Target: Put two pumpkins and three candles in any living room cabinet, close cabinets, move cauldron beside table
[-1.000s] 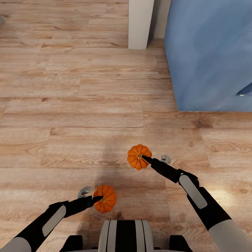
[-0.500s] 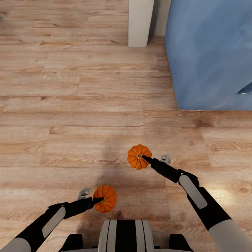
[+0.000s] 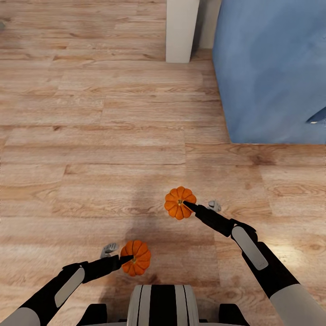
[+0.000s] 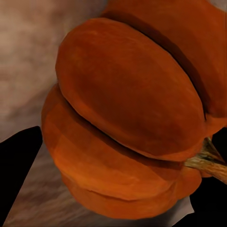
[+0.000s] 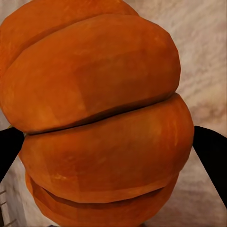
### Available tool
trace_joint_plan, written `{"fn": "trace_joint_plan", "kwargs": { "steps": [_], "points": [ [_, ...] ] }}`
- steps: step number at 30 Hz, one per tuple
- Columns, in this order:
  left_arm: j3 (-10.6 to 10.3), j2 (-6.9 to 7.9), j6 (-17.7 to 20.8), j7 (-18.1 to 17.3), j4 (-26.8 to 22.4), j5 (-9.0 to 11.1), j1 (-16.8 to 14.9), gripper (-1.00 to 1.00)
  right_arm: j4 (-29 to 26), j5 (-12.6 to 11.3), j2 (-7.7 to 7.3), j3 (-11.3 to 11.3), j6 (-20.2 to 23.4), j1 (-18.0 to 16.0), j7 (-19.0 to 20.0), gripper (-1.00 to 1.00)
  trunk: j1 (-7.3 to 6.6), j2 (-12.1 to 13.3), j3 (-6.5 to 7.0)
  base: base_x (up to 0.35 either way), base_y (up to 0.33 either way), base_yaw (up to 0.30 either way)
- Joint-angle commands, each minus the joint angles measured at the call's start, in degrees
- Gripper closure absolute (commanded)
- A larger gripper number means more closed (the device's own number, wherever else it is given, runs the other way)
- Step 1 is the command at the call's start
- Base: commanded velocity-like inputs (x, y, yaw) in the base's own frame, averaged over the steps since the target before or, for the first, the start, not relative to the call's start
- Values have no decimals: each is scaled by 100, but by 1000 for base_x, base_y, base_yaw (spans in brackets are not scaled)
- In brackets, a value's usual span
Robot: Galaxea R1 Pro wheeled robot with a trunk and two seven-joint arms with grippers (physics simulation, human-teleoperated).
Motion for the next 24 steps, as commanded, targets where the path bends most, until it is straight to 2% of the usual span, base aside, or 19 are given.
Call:
{"fn": "trace_joint_plan", "kwargs": {
  "steps": [1, 11, 24],
  "points": [
    [-11, 7, -8, 339, 8, -61, 0, 100, -1, -28, -3, 6, 14, -3, 0, 100, 0, -1, -3, 0, 0, 0],
    [-2, 5, -8, 339, 8, -63, 0, 100, 5, -28, 1, 6, 14, -3, -9, 100, 0, -1, -3, 0, 0, 0],
    [-9, -2, -8, 339, 8, -63, 0, 100, 9, -28, -1, 4, 11, -3, -9, 100, -33, 16, 285, 0, 0, 0]
  ]
}}
